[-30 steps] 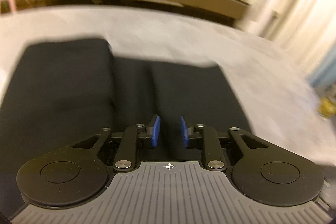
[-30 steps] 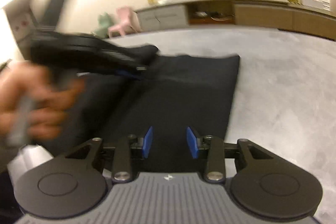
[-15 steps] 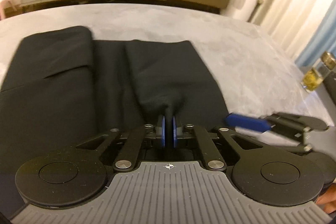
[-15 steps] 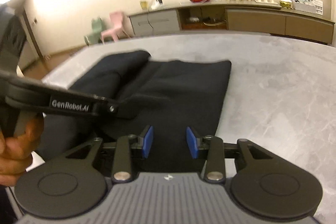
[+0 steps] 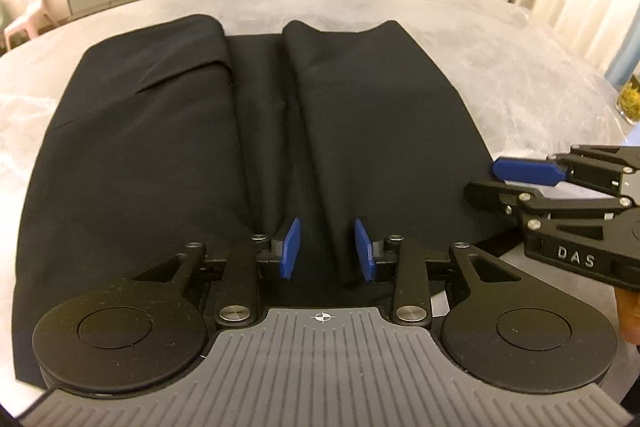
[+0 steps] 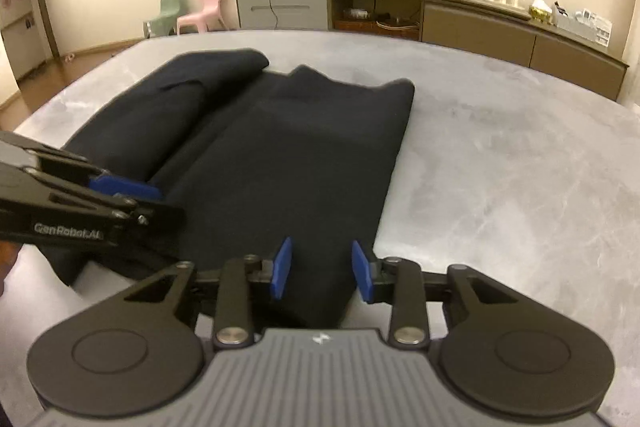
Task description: Fold clothes
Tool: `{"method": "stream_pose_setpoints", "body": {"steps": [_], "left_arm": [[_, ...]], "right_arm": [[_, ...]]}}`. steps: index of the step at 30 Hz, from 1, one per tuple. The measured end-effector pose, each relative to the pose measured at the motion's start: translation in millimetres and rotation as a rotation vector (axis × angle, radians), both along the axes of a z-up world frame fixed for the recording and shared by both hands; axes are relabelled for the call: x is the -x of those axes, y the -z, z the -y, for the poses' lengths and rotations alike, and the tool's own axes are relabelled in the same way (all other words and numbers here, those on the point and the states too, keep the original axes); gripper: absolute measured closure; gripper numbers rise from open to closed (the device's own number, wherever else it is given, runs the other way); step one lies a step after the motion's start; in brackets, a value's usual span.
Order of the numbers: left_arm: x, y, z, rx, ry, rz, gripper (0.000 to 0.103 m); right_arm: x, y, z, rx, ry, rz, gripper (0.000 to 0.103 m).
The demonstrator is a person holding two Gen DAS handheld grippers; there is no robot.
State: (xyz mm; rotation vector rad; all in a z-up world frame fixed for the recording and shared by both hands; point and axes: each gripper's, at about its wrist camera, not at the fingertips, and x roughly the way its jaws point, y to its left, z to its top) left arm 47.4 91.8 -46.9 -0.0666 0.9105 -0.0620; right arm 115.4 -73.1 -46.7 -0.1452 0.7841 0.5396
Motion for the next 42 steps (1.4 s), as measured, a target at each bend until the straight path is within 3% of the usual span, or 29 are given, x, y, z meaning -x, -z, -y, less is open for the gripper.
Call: {"method": "stream_pose_setpoints", "body": {"steps": [2,3,5,7,9,12,16,17,19,21,22,25,26,27,30,34,38,39,42], "left_arm": [[4,-8,-1,0.019,0.013,0.019,0.08],[6,-15,-2,0.026,0.01,0.041,0.08],[3,-29,-3,0.022,-0.003,0.074,0.08],[-13,-45,1,0.034,0.012,0.093,0.079],[-34,-61,8,0.045,0.044,0.103,0.065],[-81,-72,36,0.05,0.162,0.055,0.051],[-143,-49,83,0.0,0.311,-0.11,0.047],[-152,-38,92,-0.043,0.324,-0.142,0.048],[-161,-20,107,-0.16,0.347,-0.157,0.086],[-156,-15,114,-0.277,0.367,-0.089,0.103],[-153,-18,111,-0.266,0.358,-0.07,0.103],[-136,-44,78,-0.15,0.3,0.0,0.103],[-130,-58,60,-0.09,0.274,0.025,0.103],[-123,-71,37,-0.031,0.246,0.054,0.103],[-90,-106,-47,0.123,0.131,0.137,0.103],[-38,-99,-167,0.214,-0.087,0.158,0.103],[2,-44,-227,0.202,-0.273,0.089,0.079],[14,-36,-234,0.245,-0.299,0.096,0.073],[35,-8,-240,0.3,-0.36,0.06,0.077]], "right_arm": [[-1,-5,6,-0.016,0.037,0.009,0.064],[-2,-7,10,-0.028,0.058,0.016,0.051],[-6,-7,14,-0.044,0.092,0.016,0.042],[-12,1,13,-0.039,0.095,-0.015,0.049],[-10,4,9,-0.031,0.066,-0.012,0.086],[1,-4,1,0.005,0.051,0.085,0.094],[14,-14,-5,0.005,0.016,0.195,0.097],[16,-16,-6,0.002,0.007,0.213,0.097],[19,-18,-8,-0.007,-0.01,0.239,0.099],[19,-21,-7,-0.029,-0.031,0.25,0.103],[19,-21,-7,-0.036,-0.039,0.253,0.103],[17,-27,0,-0.096,-0.061,0.246,0.099],[17,-31,5,-0.141,-0.061,0.243,0.09],[17,-36,10,-0.191,-0.063,0.238,0.085],[22,-51,22,-0.304,-0.076,0.226,0.084],[19,-45,16,-0.295,-0.101,0.189,0.083],[16,-29,-9,-0.221,-0.165,0.147,0.083],[19,-27,-17,-0.216,-0.199,0.139,0.083],[36,-22,-44,-0.228,-0.328,0.119,0.083]]}}
